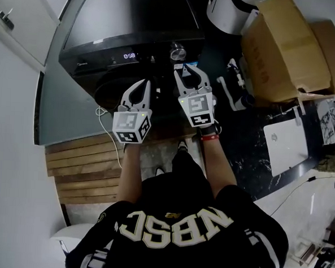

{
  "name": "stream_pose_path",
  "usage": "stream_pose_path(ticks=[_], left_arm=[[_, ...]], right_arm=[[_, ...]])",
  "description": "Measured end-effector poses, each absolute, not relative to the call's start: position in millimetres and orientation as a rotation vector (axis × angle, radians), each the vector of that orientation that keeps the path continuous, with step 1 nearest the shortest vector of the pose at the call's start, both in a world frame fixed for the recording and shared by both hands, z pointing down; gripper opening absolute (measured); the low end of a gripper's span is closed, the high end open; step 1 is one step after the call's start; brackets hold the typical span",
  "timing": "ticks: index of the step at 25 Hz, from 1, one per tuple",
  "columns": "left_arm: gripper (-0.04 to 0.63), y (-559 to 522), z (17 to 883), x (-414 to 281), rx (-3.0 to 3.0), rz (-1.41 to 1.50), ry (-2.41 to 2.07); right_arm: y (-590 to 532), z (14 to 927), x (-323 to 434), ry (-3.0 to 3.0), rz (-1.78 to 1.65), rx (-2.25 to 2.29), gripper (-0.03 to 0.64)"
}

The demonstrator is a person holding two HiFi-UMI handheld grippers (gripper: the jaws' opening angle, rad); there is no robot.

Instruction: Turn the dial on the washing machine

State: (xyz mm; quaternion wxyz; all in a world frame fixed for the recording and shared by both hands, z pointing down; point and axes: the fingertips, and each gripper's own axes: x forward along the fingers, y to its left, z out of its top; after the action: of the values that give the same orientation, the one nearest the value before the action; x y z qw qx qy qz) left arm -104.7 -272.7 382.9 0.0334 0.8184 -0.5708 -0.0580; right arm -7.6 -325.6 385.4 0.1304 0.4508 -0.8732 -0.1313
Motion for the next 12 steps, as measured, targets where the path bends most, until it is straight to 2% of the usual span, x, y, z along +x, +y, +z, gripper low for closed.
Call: stream_pose_path(ticks=[6, 12], left_arm=[[0.009, -292.9, 397.9, -101.8, 2.496, -0.159, -1.739], [0.009, -302.2, 404.7, -104.6, 2.475, -0.156, -1.738]], right_arm=[[-359.1, 399.5, -15.4, -2.429, -0.508, 1.201, 0.172], [-383.6, 413.2, -21.6, -2.29, -0.656, 1.126, 0.244]])
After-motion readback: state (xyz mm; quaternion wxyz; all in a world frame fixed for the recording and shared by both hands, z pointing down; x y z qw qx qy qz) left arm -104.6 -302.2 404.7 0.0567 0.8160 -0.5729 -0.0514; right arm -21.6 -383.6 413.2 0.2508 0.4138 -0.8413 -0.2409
